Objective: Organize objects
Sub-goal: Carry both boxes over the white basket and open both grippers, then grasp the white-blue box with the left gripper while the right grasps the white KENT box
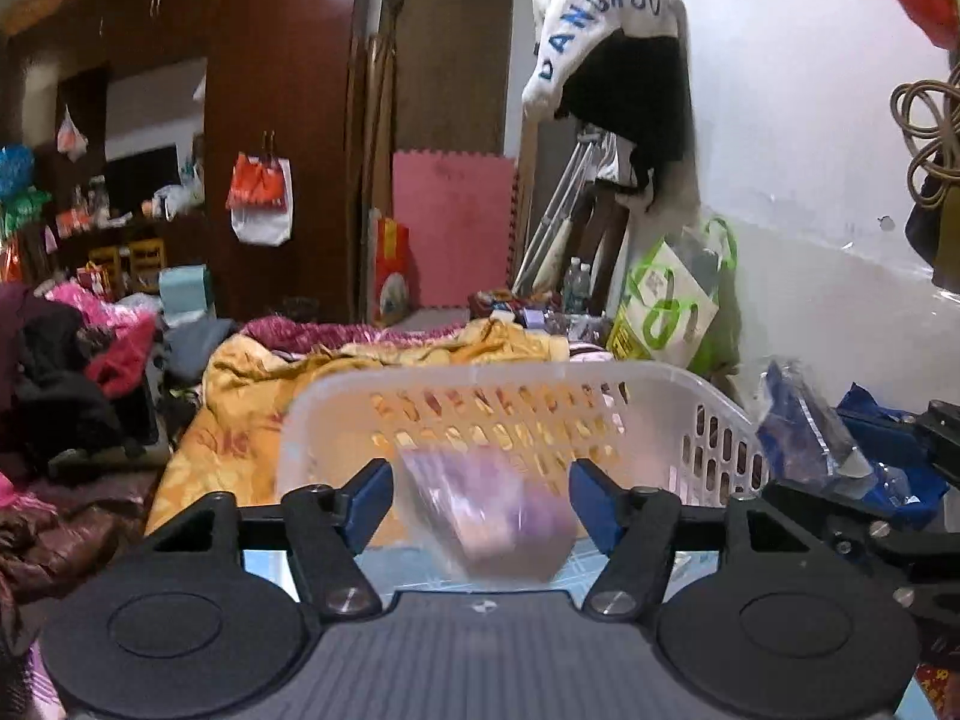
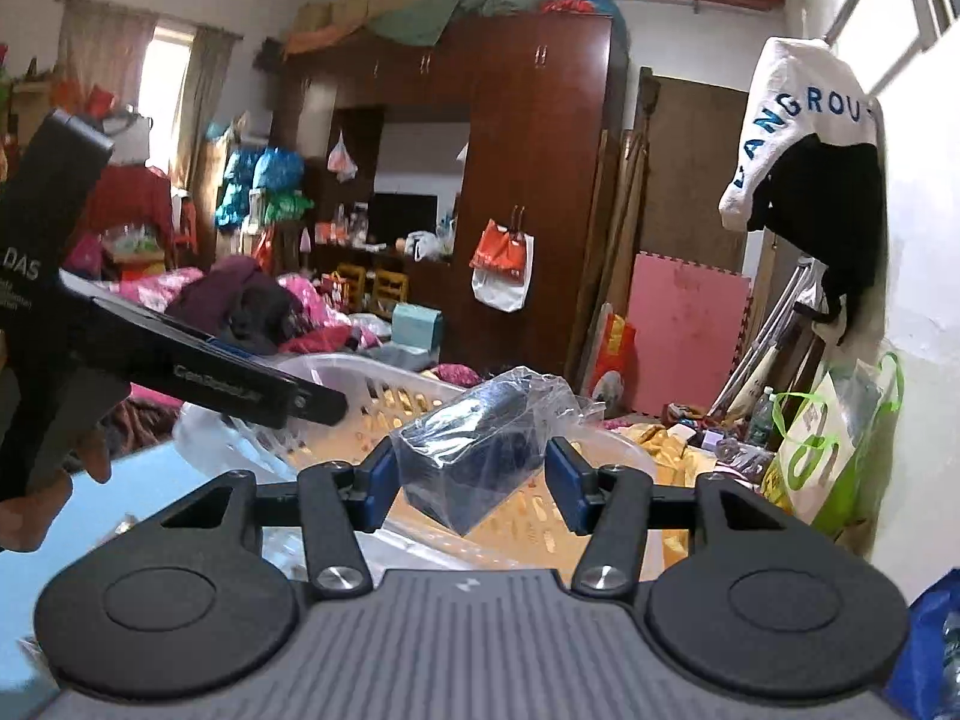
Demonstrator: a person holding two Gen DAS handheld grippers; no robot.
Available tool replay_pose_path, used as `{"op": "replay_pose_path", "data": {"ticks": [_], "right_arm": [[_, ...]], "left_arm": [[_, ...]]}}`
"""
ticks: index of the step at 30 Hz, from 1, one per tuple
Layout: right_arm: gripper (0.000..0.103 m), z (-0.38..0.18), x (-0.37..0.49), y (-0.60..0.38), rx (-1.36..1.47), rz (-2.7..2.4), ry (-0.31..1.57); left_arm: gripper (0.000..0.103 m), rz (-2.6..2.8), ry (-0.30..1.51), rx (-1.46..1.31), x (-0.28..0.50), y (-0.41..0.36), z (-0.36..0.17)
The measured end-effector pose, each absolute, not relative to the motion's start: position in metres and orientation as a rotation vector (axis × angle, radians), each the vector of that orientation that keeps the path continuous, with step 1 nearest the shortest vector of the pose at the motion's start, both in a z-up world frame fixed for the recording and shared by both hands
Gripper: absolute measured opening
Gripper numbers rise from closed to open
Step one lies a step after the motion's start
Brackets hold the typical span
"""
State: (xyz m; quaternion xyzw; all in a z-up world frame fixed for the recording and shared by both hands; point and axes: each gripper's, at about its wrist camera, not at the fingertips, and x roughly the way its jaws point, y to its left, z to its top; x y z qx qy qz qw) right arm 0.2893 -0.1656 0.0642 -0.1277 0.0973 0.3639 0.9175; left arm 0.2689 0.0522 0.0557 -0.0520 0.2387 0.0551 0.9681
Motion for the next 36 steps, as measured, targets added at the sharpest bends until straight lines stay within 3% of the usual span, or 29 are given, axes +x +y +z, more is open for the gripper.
{"op": "replay_pose_path", "data": {"ticks": [1, 3, 5, 8, 10, 18, 27, 34, 36], "right_arm": [[0.06, 0.062, 0.288, -0.165, -0.271, 0.752, 0.201], [0.089, 0.06, 0.285, -0.166, -0.278, 0.737, 0.191], [0.101, 0.063, 0.277, -0.171, -0.274, 0.724, 0.166], [0.103, 0.069, 0.258, -0.188, -0.28, 0.723, 0.152], [0.103, 0.072, 0.245, -0.2, -0.293, 0.715, 0.163], [0.103, 0.03, 0.173, -0.274, -0.216, 0.759, 0.255], [0.102, -0.043, 0.173, -0.284, 0.079, 0.851, 0.356], [0.082, -0.05, 0.165, -0.259, 0.047, 0.909, 0.368], [0.069, -0.052, 0.164, -0.255, 0.028, 0.911, 0.372]], "left_arm": [[0.079, 0.117, 0.48, -0.105, 0.268, 0.054, 0.055], [0.091, 0.127, 0.482, -0.102, 0.268, 0.055, 0.053], [0.092, 0.132, 0.472, -0.106, 0.259, 0.059, 0.054], [0.092, 0.121, 0.42, -0.072, 0.226, 0.06, 0.058], [0.097, 0.111, 0.399, -0.05, 0.196, 0.058, 0.058], [0.097, 0.097, 0.471, -0.008, 0.072, 0.036, -0.006], [0.097, 0.158, 0.57, 0.075, 0.085, 0.006, -0.048], [0.097, 0.138, 0.567, 0.044, 0.087, 0.006, -0.057], [0.097, 0.132, 0.558, 0.064, 0.088, 0.005, -0.057]]}}
